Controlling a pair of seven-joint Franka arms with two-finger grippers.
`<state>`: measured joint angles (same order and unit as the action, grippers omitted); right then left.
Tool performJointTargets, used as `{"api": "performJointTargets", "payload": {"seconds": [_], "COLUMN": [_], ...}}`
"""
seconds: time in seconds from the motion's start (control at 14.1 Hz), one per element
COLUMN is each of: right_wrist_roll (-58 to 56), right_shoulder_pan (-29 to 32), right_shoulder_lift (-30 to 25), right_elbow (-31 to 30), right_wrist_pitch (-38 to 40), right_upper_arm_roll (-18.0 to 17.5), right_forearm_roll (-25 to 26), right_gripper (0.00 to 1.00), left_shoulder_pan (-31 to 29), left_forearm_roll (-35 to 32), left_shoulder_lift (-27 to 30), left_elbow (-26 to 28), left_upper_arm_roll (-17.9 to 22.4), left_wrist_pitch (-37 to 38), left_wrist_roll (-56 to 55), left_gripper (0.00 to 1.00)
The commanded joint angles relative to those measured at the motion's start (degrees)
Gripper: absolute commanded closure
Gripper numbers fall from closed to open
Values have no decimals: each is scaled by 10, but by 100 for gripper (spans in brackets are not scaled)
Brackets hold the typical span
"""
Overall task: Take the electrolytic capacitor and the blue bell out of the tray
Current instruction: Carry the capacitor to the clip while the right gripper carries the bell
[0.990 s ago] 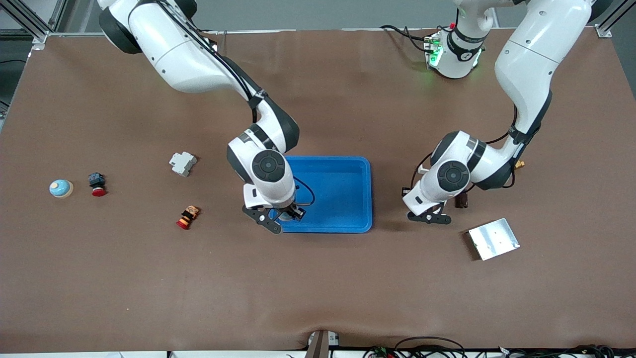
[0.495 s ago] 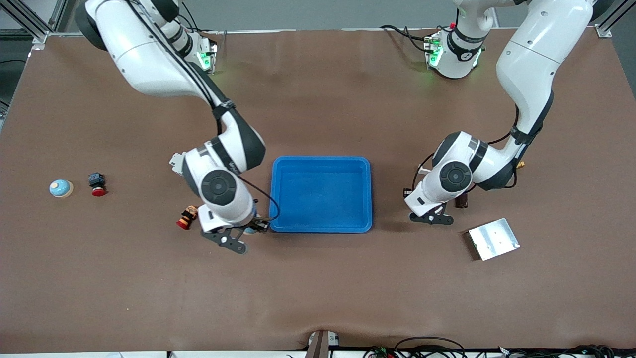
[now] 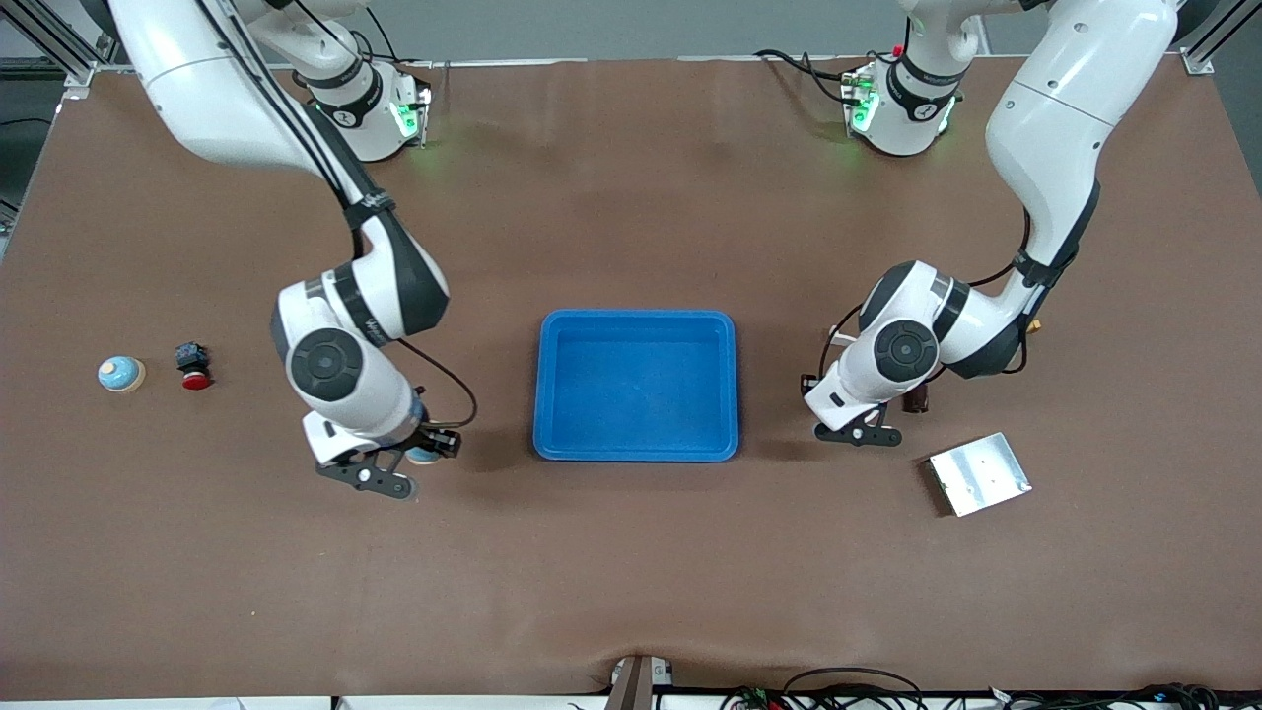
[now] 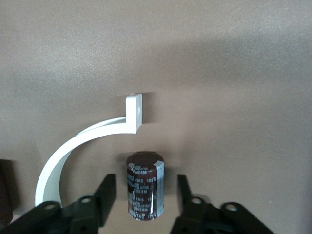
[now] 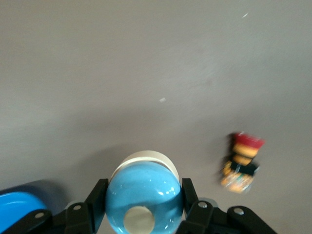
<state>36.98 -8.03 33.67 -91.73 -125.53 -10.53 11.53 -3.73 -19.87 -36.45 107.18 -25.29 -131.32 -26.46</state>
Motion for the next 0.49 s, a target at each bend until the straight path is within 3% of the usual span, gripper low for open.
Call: {"api": "performJointTargets", "payload": {"seconds": [0.0, 0.14, 0.42], "right_wrist_roll": [-109, -202, -333], "right_shoulder_pan": [71, 115, 201], "right_shoulder_lift": [-42, -38, -21], "right_elbow": [-77, -80, -122], "right_wrist_pitch": [-44, -58, -163], "right_upper_arm_roll": [-9, -8, -10], "right_forearm_roll": [9, 10, 7], "right_gripper": [100, 100, 100], "left_shoulder_pan": [-6, -6, -22], "left_forearm_roll": [-16, -15, -15], "left_shoulder_lift": [9, 13, 58], "left_elbow": [3, -2, -3], "left_upper_arm_roll": [-5, -6, -9], "left_wrist_pitch": [-4, 1, 19], "left_wrist_roll": [-13, -11, -7], "left_gripper": [0, 0, 0]}}
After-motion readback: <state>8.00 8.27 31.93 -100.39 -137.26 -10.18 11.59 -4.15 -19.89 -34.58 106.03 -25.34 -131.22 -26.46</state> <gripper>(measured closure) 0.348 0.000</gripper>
